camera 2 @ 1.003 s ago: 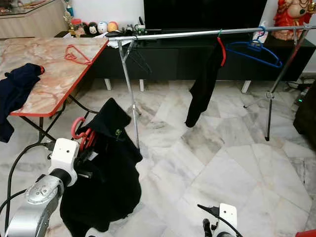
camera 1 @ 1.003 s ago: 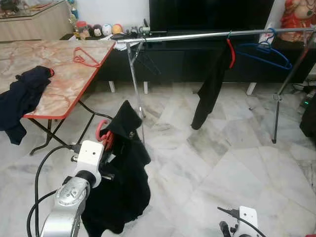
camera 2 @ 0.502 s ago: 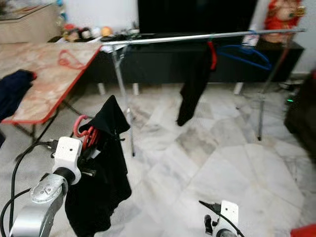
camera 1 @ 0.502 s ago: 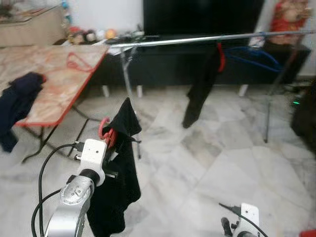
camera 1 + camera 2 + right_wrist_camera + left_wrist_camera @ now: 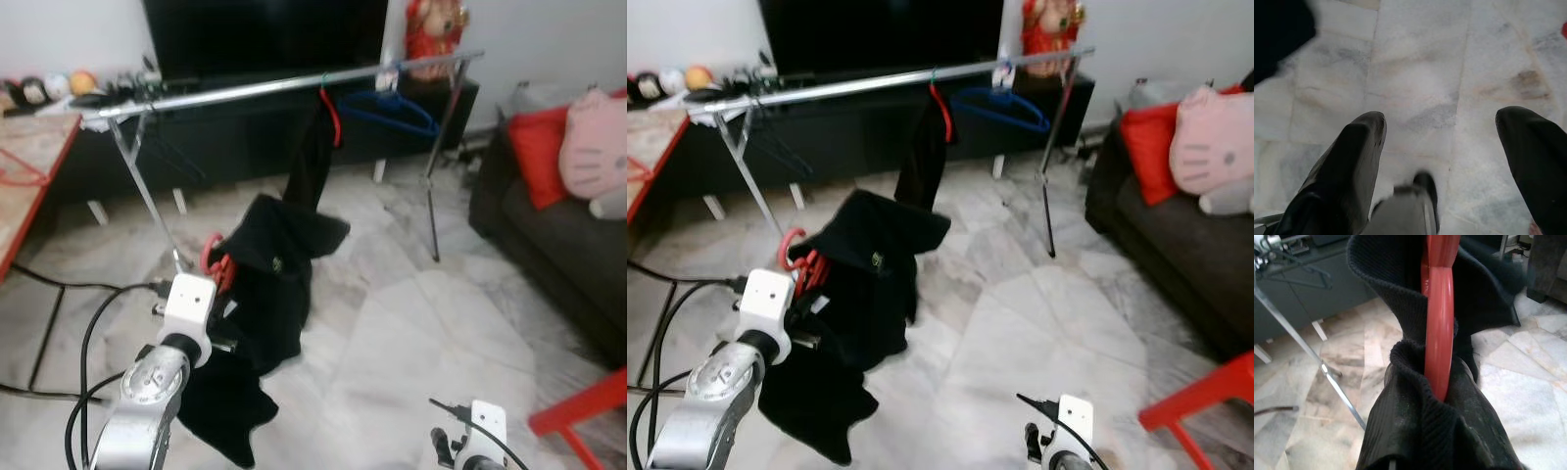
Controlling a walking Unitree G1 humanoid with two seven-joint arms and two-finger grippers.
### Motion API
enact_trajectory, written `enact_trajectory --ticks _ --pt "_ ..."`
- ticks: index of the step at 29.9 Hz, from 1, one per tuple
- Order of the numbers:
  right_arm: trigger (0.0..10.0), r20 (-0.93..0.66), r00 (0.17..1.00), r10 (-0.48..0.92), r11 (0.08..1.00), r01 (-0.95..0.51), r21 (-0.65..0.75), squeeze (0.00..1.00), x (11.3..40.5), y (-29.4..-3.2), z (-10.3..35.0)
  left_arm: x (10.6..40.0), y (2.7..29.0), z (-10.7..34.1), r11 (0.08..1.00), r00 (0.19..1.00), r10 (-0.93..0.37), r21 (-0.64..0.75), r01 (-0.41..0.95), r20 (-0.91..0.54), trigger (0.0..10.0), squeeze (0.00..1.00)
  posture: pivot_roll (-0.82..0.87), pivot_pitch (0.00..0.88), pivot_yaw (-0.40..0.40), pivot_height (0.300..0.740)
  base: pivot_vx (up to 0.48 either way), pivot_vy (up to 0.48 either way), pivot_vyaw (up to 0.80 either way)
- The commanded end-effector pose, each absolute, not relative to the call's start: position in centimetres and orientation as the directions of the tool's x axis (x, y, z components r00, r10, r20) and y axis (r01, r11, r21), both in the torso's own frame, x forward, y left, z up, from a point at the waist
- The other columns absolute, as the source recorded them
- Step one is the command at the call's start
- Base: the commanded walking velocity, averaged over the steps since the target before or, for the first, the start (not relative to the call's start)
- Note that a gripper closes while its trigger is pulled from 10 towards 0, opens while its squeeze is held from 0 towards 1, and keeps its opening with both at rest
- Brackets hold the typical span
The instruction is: Hang hanger
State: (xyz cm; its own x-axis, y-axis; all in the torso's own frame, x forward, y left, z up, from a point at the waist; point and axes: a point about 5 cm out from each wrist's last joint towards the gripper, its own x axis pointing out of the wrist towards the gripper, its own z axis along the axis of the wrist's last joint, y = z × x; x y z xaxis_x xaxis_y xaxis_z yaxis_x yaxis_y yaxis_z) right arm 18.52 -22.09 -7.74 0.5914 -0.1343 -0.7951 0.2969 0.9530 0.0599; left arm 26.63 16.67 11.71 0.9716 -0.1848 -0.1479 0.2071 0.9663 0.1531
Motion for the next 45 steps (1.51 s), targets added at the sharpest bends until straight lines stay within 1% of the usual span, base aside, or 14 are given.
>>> enact_trajectory --ticks 1,5,20,26,36,43,45 --pt "10.0 -0.799 0.58 -0.161 0.947 0.318 0.04 0.0 17.8 -23.1 -7.8 26.9 16.0 12.7 0.964 0.973 -0.206 0.15 0.22 -0.104 10.0 0.0 -0.01 0.0 0.013 0.74 0.356 0.0 0.0" --pt "10.0 -0.801 0.578 -0.157 0.946 0.32 0.046 0.0 17.7 -23.0 -7.9 27.0 15.7 12.7 0.961 0.97 -0.22 0.148 0.234 -0.106 10.0 0.0 -0.01 0.0 0.016 0.74 0.357 0.0 0.0" --pt "10.0 -0.798 0.581 -0.158 0.949 0.312 0.039 0.0 18.3 -23.0 -7.7 27.5 15.6 13.0 0.964 0.973 -0.207 0.145 0.221 -0.103 10.0 0.0 -0.01 0.0 0.015 0.74 0.359 0.0 0.0" --pt "10.0 -0.795 0.592 -0.132 0.96 0.276 0.046 0.0 18.6 -22.9 -7.5 27.3 15.6 12.7 0.97 0.975 -0.19 0.133 0.205 -0.112 10.0 0.0 -0.01 0.0 0.0 0.74 0.358 0.0 0.0" --pt "10.0 -0.803 0.587 -0.102 0.973 0.225 0.041 0.0 18.6 -22.4 -7.6 27.3 15.0 12.7 0.973 0.976 -0.185 0.118 0.198 -0.116 10.0 0.0 -0.01 0.0 -0.005 0.74 0.359 0.0 0.79" --pt "10.0 -0.808 0.583 -0.087 0.972 0.228 0.06 0.0 18.6 -22.4 -7.7 27.4 14.6 12.7 0.971 0.972 -0.197 0.108 0.211 -0.127 10.0 0.0 -0.02 0.0 -0.005 0.74 0.355 0.0 0.79" --pt "10.0 -0.82 0.568 -0.07 0.976 0.207 0.06 0.0 18.4 -22.2 -7.8 27.4 14.4 12.6 0.971 0.972 -0.196 0.116 0.211 -0.13 10.0 0.0 -0.02 0.0 -0.005 0.74 0.0 0.0 0.0"
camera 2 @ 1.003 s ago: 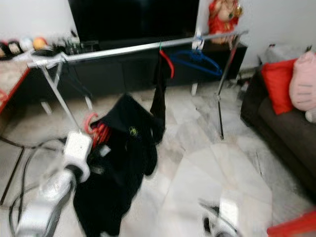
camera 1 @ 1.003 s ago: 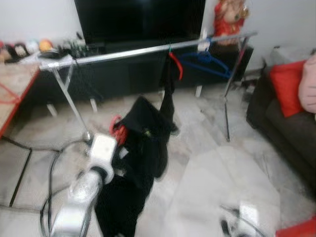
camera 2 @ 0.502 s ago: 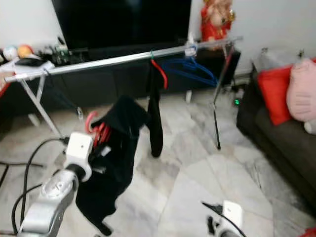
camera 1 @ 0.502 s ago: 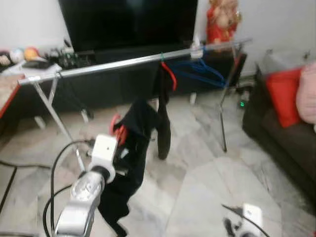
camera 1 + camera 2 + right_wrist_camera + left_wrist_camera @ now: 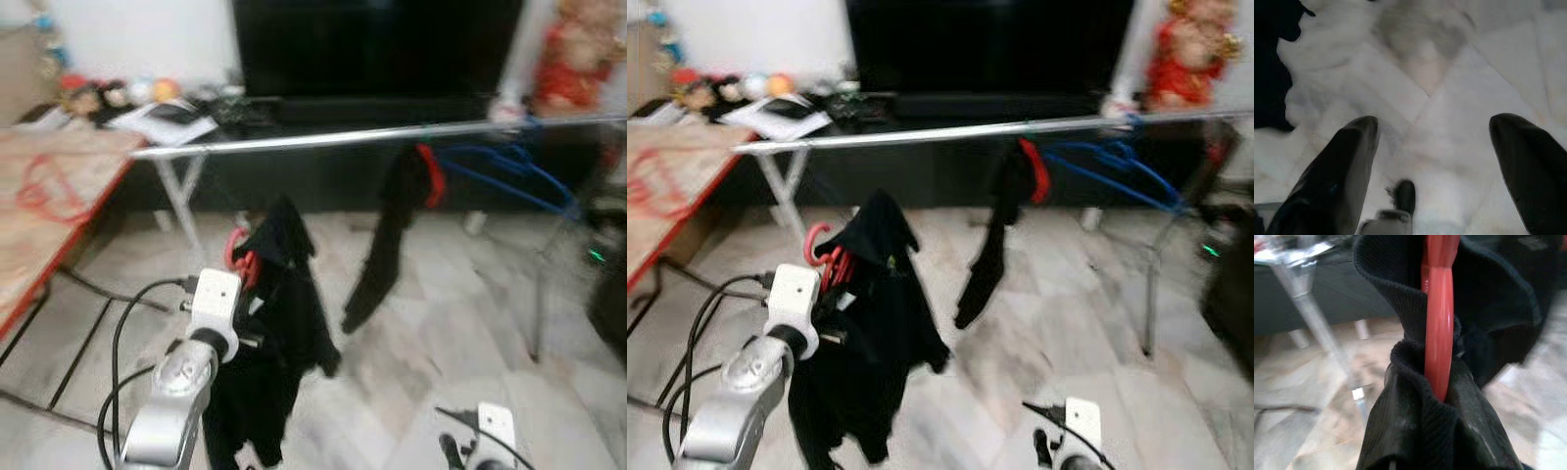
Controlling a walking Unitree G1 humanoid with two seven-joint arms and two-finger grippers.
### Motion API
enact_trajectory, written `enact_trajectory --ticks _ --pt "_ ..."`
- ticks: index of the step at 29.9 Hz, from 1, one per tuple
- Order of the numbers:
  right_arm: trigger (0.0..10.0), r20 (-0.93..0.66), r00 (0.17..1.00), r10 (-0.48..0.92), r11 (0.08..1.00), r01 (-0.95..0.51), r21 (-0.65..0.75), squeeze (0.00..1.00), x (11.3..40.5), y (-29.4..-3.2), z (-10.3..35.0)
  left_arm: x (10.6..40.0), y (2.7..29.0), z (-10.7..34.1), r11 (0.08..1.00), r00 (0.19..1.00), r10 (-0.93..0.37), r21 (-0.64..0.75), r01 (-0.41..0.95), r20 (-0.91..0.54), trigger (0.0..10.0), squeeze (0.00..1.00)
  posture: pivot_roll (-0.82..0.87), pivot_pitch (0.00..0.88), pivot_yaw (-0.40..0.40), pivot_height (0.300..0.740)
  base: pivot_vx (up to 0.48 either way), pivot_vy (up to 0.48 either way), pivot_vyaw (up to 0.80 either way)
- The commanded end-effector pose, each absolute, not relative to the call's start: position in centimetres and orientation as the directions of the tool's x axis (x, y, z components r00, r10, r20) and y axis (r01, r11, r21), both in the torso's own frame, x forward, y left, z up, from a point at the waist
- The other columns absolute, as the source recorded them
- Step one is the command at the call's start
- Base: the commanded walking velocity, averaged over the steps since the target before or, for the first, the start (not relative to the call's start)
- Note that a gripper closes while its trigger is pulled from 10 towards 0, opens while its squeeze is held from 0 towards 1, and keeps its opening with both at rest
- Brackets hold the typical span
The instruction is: Hang hanger
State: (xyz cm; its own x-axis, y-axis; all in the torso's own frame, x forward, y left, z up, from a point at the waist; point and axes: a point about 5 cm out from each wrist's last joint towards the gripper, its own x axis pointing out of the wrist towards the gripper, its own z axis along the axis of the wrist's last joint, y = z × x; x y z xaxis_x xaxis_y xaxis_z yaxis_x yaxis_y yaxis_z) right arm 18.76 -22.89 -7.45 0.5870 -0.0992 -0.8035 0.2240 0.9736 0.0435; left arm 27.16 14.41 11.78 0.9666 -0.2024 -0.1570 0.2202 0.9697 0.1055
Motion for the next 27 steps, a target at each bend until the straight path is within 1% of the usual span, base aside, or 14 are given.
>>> enact_trajectory --ticks 1,3,8,12,14,21,27 --pt "10.0 -0.823 0.564 -0.069 0.977 0.204 0.058 0.0 18.3 -22.17 -7.87 27.43 14.2 12.56 0.971 0.972 -0.195 0.115 0.211 -0.132 10.0 0.0 -0.01 0.0 -0.006 0.74 0.0 0.0 0.0" --pt "10.0 -0.824 0.563 -0.07 0.976 0.208 0.059 0.0 18.27 -22.11 -7.9 27.47 13.93 12.55 0.972 0.971 -0.195 0.105 0.21 -0.135 10.0 0.0 -0.01 0.0 -0.006 0.74 0.0 0.0 0.0" --pt "10.0 -0.816 0.575 -0.065 0.983 0.179 0.047 0.0 18.44 -22.15 -7.78 27.54 14.3 12.51 0.983 0.979 -0.148 0.089 0.161 -0.139 10.0 0.0 -0.01 0.0 -0.006 0.74 0.0 0.0 0.0" --pt "10.0 -0.815 0.576 -0.063 0.981 0.186 0.055 0.0 18.47 -22.15 -7.76 27.61 14.5 12.57 0.983 0.979 -0.142 0.098 0.157 -0.143 10.0 0.0 -0.01 0.0 -0.009 0.74 0.0 -0.338 0.79" --pt "10.0 -0.818 0.572 -0.058 0.976 0.206 0.075 0.0 18.37 -22.07 -7.84 27.63 14.57 12.59 0.984 0.98 -0.137 0.098 0.152 -0.141 10.0 0.0 -0.01 0.0 -0.009 0.74 0.0 -0.352 0.0" --pt "10.0 -0.818 0.572 -0.055 0.982 0.178 0.059 0.0 18.43 -22.12 -7.79 27.67 14.64 12.64 0.984 0.981 -0.132 0.105 0.147 -0.142 10.0 0.0 -0.01 0.0 -0.01 0.74 0.0 -0.35 0.0" --pt "10.0 -0.822 0.567 -0.059 0.981 0.187 0.059 0.0 18.32 -22.13 -7.85 27.61 14.69 12.57 0.983 0.98 -0.134 0.107 0.15 -0.145 10.0 0.0 -0.01 0.0 -0.009 0.74 0.0 -0.35 0.0"
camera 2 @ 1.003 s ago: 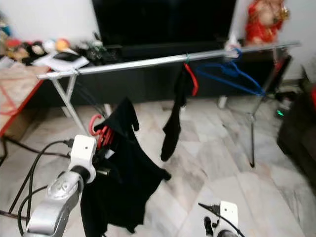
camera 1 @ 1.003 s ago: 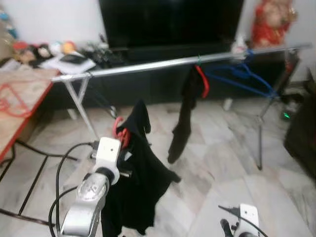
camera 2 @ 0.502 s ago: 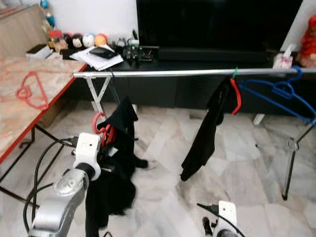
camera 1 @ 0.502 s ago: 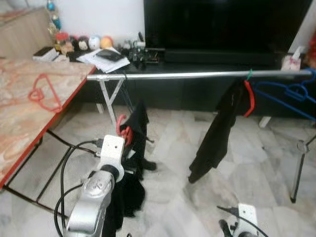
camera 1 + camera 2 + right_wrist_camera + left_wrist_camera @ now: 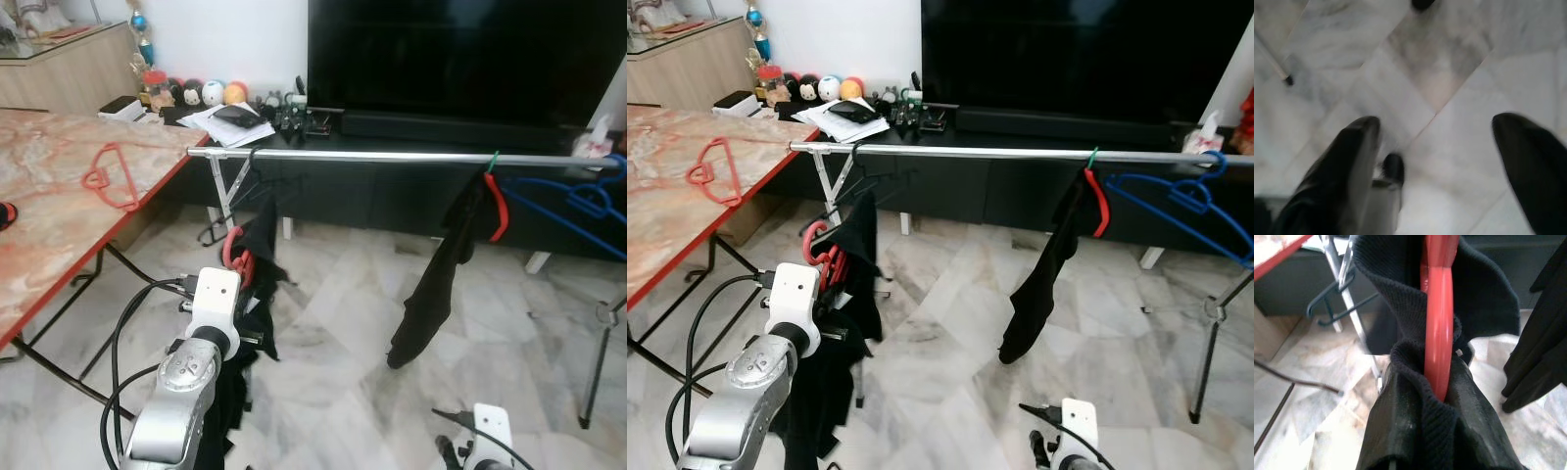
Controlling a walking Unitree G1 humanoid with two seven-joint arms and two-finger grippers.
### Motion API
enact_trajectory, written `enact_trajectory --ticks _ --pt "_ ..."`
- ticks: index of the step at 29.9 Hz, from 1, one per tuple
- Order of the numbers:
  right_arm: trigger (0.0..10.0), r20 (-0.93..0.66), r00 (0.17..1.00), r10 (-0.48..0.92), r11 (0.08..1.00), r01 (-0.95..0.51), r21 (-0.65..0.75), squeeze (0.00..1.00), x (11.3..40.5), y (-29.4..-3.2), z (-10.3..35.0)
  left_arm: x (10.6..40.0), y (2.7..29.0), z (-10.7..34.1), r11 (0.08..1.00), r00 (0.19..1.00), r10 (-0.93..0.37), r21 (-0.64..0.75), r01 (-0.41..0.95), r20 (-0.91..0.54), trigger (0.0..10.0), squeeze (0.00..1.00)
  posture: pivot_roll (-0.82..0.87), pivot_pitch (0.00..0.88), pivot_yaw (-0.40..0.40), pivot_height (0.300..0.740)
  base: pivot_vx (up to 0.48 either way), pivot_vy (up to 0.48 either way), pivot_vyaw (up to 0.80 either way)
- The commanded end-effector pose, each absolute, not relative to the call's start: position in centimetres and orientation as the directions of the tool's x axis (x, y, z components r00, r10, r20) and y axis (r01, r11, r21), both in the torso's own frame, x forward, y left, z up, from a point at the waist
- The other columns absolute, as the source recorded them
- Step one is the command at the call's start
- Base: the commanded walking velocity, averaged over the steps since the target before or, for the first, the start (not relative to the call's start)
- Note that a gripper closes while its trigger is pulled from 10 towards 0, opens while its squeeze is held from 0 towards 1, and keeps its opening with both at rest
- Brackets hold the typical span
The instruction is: Hang hanger
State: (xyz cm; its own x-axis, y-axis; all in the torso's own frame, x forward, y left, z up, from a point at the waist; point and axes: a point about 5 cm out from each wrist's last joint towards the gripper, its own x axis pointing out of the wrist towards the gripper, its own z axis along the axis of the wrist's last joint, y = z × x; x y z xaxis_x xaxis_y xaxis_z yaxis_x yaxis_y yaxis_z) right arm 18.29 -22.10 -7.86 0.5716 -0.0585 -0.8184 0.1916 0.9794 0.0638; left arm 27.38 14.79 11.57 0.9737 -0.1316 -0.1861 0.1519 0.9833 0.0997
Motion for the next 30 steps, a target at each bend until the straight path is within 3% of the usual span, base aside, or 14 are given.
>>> enact_trajectory --ticks 1,6,21,30 --pt "10.0 -0.822 0.567 -0.059 0.981 0.187 0.059 0.0 18.3 -22.1 -7.9 27.6 14.7 12.6 0.983 0.98 -0.134 0.107 0.15 -0.145 10.0 0.0 -0.01 0.0 -0.009 0.74 0.0 -0.349 0.0" --pt "10.0 -0.822 0.566 -0.061 0.98 0.192 0.059 0.0 18.2 -22.2 -7.9 27.5 14.8 12.4 0.978 0.978 -0.142 0.133 0.163 -0.151 10.0 0.0 -0.01 0.0 -0.011 0.74 0.0 -0.349 0.0" --pt "10.0 -0.822 0.566 -0.063 0.981 0.188 0.054 0.0 18.0 -22.2 -8.0 25.2 19.2 9.6 0.985 0.984 -0.032 0.164 0.061 -0.173 10.0 0.0 0.01 0.0 -0.021 0.74 0.0 0.0 0.0" --pt "10.0 -0.814 0.577 -0.07 0.981 0.187 0.048 0.0 18.2 -22.5 -7.8 24.4 19.5 8.0 0.982 0.976 -0.034 0.174 0.072 -0.214 10.0 0.0 0.01 0.0 -0.044 0.74 0.0 0.0 0.0"
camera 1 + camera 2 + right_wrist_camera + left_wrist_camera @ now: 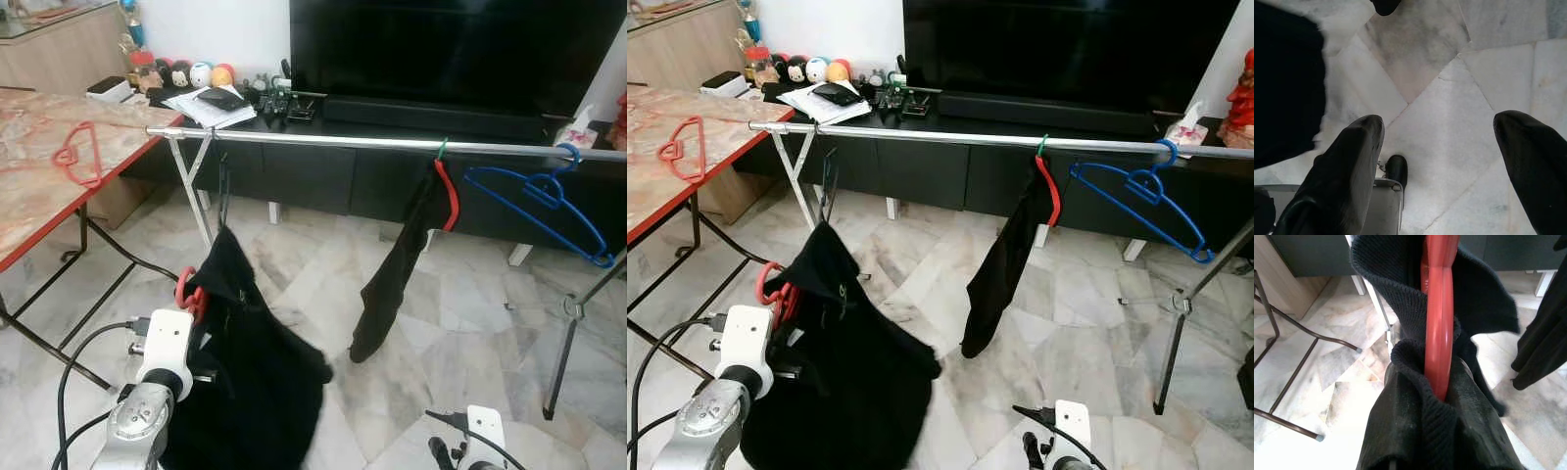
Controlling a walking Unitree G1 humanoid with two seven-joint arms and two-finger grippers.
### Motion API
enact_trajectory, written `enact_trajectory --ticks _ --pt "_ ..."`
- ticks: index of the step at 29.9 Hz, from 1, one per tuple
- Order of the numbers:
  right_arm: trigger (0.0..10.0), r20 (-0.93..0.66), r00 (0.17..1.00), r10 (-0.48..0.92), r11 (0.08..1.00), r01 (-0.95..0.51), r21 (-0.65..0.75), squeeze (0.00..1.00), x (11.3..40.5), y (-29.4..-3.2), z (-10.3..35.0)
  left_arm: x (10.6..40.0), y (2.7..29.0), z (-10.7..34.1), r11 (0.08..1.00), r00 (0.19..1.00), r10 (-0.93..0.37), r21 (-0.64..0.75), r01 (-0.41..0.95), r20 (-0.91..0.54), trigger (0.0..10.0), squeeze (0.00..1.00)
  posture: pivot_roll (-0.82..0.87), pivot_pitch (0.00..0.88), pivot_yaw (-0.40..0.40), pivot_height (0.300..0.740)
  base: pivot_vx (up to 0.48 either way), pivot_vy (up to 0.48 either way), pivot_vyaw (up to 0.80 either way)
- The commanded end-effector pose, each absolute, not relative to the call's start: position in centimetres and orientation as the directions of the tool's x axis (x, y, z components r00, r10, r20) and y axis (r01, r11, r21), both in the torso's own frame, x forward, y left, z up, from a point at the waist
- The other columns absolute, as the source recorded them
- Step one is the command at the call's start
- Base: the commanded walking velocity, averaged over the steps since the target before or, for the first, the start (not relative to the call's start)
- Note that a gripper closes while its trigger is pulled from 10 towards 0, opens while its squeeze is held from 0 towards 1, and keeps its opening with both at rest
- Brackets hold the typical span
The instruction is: Hang hanger
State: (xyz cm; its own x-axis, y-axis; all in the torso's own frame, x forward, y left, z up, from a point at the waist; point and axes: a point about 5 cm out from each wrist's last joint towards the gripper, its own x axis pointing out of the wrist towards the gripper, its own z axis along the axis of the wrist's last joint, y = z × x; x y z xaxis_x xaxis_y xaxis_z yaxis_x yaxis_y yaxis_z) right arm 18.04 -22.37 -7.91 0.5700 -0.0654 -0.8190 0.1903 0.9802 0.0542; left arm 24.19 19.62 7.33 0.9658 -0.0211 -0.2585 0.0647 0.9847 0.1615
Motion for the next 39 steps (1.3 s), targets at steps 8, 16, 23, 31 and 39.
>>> enact_trajectory --ticks 8,16,23,31,39 --pt "10.0 -0.818 0.568 -0.088 0.979 0.203 0.035 0.0 18.18 -22.72 -7.79 24.75 19.31 8.29 0.976 0.981 -0.06 0.196 0.096 -0.182 10.0 0.0 0.02 0.0 -0.051 0.74 0.132 0.0 -0.1" --pt "10.0 -0.823 0.561 -0.09 0.983 0.183 0.017 0.0 18.18 -22.93 -7.75 24.72 19.06 8.12 0.973 0.979 -0.069 0.206 0.108 -0.19 10.0 0.0 0.03 0.0 -0.056 0.74 0.294 0.0 -0.77" --pt "10.0 -0.816 0.571 -0.089 0.982 0.186 0.023 0.0 18.24 -22.96 -7.69 24.73 19.03 8.06 0.97 0.979 -0.074 0.215 0.114 -0.188 10.0 0.0 0.03 0.0 -0.057 0.74 0.3 0.0 -0.11" --pt "10.0 -0.815 0.575 -0.075 0.983 0.18 0.037 0.0 18.36 -22.8 -7.66 24.87 18.99 8.13 0.969 0.979 -0.078 0.216 0.119 -0.187 10.0 0.0 0.03 0.0 -0.057 0.74 0.3 0.0 0.0" --pt "10.0 -0.817 0.572 -0.072 0.983 0.18 0.039 0.0 18.35 -22.76 -7.68 24.96 18.96 8.08 0.968 0.979 -0.078 0.22 0.119 -0.189 10.0 0.0 0.03 0.0 -0.057 0.74 0.3 0.0 0.0"
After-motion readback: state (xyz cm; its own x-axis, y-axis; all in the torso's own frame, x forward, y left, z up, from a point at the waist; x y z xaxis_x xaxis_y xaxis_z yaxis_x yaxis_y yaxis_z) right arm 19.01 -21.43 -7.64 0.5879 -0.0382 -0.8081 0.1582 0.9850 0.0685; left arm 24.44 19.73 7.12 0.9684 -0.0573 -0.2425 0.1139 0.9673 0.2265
